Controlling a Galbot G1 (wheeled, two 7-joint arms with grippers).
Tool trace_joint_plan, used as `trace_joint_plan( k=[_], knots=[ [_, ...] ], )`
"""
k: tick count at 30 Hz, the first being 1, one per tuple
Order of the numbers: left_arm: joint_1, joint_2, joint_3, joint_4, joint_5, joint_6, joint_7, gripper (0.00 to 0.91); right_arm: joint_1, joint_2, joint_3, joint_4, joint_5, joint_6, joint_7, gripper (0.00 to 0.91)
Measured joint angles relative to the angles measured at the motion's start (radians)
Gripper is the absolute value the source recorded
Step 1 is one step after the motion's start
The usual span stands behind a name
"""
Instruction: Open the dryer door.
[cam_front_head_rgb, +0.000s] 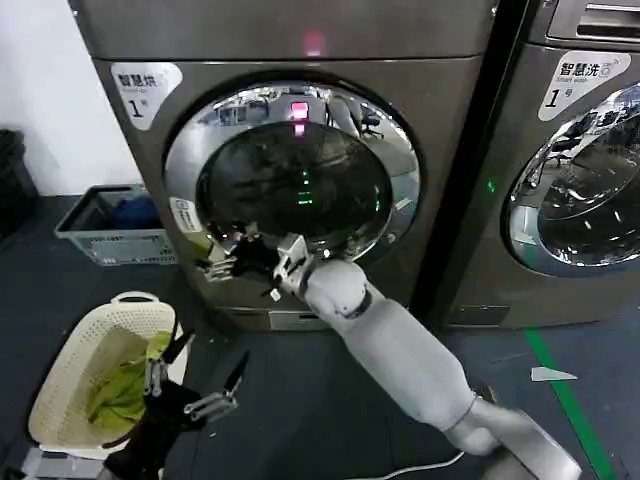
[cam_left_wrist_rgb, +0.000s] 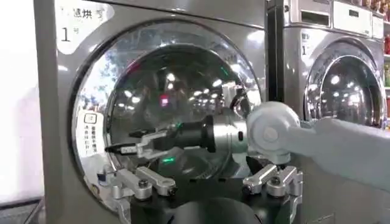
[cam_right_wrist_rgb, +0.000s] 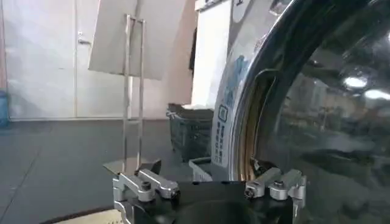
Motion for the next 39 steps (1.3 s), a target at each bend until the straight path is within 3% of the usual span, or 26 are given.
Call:
trace_joint_plan(
  k=[39],
  knots=[
    [-0.001,-0.004,0.007,-0.013,-0.002,0.003,-0.004,0.907,0.104,0.125,-0.05,-0.207,0.003,0.02,0.008,0.907]
  ],
)
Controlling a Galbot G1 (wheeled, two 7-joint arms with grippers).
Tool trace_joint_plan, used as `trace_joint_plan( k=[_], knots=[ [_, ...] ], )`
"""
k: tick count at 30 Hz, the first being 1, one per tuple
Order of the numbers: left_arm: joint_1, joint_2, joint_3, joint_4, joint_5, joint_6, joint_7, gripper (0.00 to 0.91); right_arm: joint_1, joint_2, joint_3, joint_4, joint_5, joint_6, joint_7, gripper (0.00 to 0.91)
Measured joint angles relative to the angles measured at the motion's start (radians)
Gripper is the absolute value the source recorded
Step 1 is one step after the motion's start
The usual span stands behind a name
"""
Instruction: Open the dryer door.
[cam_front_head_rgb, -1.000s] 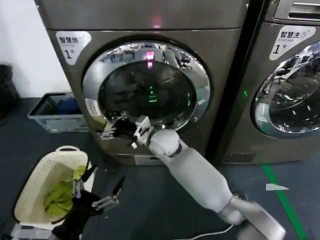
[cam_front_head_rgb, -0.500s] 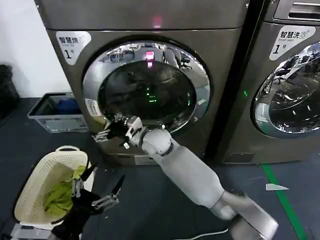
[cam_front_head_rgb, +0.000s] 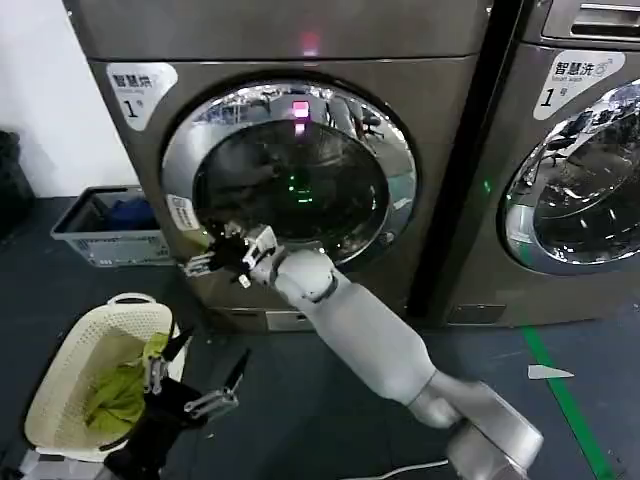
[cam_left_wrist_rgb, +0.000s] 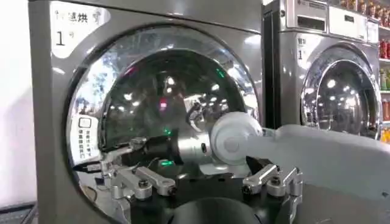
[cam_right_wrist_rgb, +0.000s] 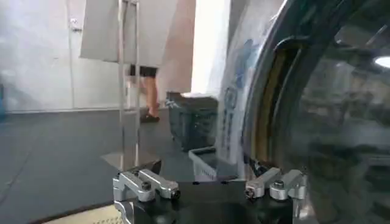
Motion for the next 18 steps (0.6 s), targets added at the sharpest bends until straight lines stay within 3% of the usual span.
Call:
trace_joint_plan(
  k=[9,18],
  knots=[
    [-0.002,0.001,0.005,0.001,0.0,0.0,0.0,0.907,0.009,0.019,-0.005,-0.014,0.0,0.0,-0.001,0.907],
    [-0.006,0.005,0.0,0.009,0.0,0.006,0.0,0.907,-0.005,0.01,-0.024,0.041,0.028,-0.024,-0.031,0.907]
  ],
)
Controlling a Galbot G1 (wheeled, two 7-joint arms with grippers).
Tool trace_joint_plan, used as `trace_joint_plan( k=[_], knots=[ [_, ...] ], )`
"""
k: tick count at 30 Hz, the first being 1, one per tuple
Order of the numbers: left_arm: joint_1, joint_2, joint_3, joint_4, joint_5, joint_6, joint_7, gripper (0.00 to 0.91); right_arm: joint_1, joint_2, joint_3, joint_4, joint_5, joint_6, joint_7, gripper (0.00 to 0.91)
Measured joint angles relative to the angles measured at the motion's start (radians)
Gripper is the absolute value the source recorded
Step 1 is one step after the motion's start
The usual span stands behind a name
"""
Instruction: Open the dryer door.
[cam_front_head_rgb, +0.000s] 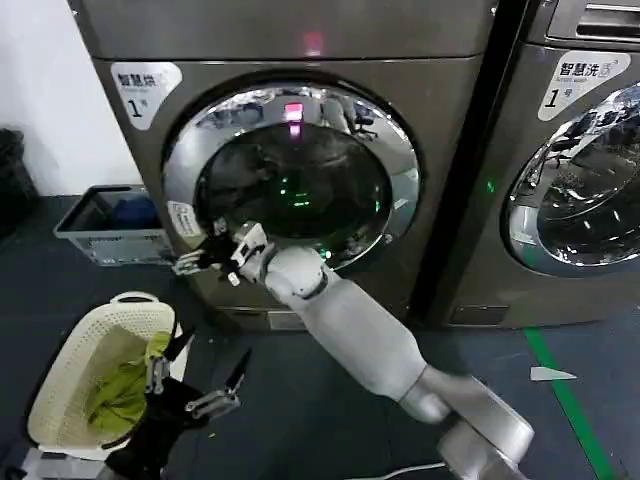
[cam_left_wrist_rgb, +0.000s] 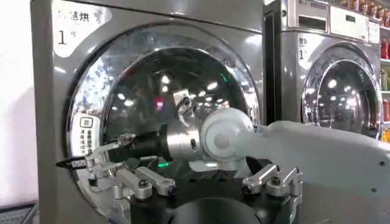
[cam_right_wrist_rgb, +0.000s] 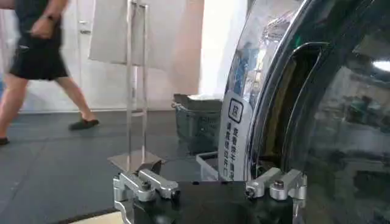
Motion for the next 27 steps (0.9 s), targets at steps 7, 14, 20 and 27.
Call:
trace_joint_plan(
  k=[7,14,20,27],
  knots=[
    [-0.012,0.002,-0.036,0.016,-0.01,0.016,-0.005,0.907,-0.011,-0.023,-0.01,0.07,0.038,-0.05,-0.025,0.907],
    [-0.045,0.011,-0.097,0.043,-0.044,0.046,-0.021,0.907,-0.026,-0.058,-0.009,0.154,0.092,-0.071,-0.028,0.907],
    [-0.081,0.03,-0.171,0.062,-0.107,0.095,-0.027,0.907,-0.047,-0.095,-0.006,0.223,0.111,-0.072,-0.069,0.907],
    [-0.118,0.057,-0.286,0.085,-0.187,0.146,-0.021,0.907,-0.06,-0.127,0.002,0.289,0.13,-0.094,-0.103,0.907]
  ],
)
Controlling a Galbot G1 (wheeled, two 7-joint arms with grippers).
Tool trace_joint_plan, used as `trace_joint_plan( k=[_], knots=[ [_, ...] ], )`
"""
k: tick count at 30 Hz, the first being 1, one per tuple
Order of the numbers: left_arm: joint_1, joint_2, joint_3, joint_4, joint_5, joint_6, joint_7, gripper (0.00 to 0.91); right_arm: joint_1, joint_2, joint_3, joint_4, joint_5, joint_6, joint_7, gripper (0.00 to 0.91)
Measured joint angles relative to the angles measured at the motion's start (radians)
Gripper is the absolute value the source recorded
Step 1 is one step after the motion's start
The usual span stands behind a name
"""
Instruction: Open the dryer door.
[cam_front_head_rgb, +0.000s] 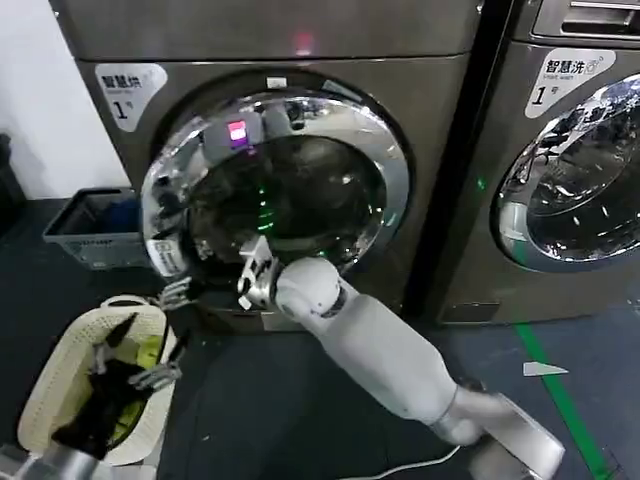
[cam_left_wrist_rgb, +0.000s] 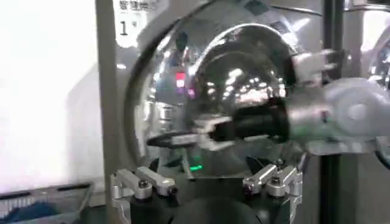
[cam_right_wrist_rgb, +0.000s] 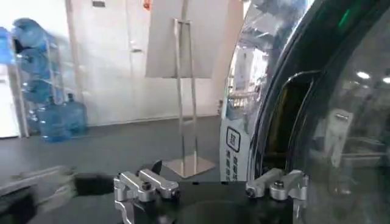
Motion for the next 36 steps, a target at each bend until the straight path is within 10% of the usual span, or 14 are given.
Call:
trace_joint_plan(
  k=[36],
  knots=[
    [-0.112,0.091,-0.19,0.088,-0.083,0.061,-0.01,0.907,-0.046,-0.171,0.065,0.141,0.04,0.011,-0.325,0.907]
  ],
)
